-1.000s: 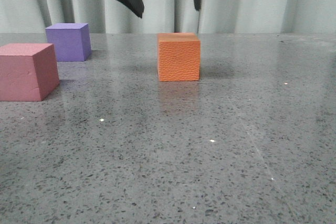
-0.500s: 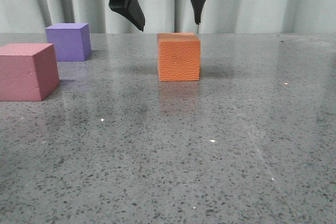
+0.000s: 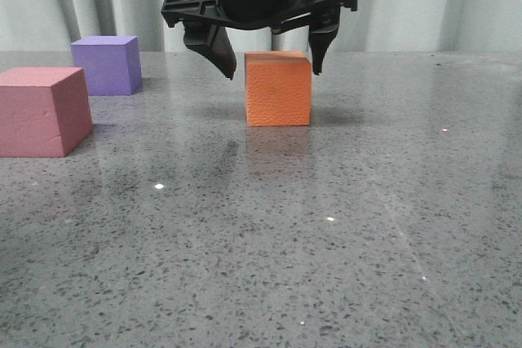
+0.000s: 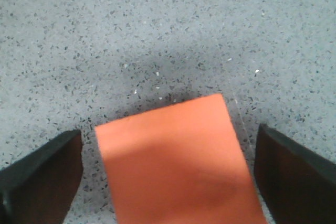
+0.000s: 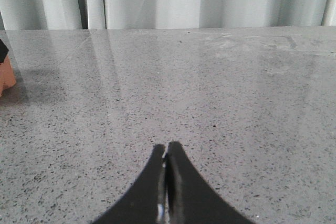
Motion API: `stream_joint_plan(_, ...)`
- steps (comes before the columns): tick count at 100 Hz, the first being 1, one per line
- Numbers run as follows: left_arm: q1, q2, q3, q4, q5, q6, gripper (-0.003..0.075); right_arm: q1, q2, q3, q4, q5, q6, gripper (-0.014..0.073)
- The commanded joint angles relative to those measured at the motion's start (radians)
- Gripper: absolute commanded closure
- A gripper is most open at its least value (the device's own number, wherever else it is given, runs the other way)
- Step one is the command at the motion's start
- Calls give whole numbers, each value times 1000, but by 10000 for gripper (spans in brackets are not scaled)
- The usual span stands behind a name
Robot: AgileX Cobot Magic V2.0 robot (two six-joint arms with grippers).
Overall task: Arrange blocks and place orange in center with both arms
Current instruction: 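Lower the left gripper over the orange cube and close it, then lift the orange cube with the left gripper toward the purple cube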
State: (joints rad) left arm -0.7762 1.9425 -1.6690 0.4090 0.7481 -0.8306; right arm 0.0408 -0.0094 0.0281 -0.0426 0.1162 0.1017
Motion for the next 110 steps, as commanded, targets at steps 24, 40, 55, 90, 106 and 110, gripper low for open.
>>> stream_joint_plan(24, -5, -48, -34, 17, -21, -7, 193, -5, -25, -14, -2, -83, -10, 661)
stream_joint_plan(40, -5, -48, -34, 17, -10, 1, 381, -5, -25, -14, -2, -83, -10, 661)
stream_joint_plan(55, -5, -52, -34, 17, -1, 22, 463, -5, -25, -14, -2, -83, -10, 661)
stream_joint_plan(90, 20, -175, -57, 75, 32, 140, 463, -5, -25, -14, -2, -83, -10, 661)
stream_joint_plan(106, 78, -251, -57, 89, 72, 220, 463, -5, -25, -14, -2, -83, -10, 661)
stream_joint_plan(110, 99, -266, -57, 89, 80, 230, 463, -5, -25, -14, -2, -83, -10, 661)
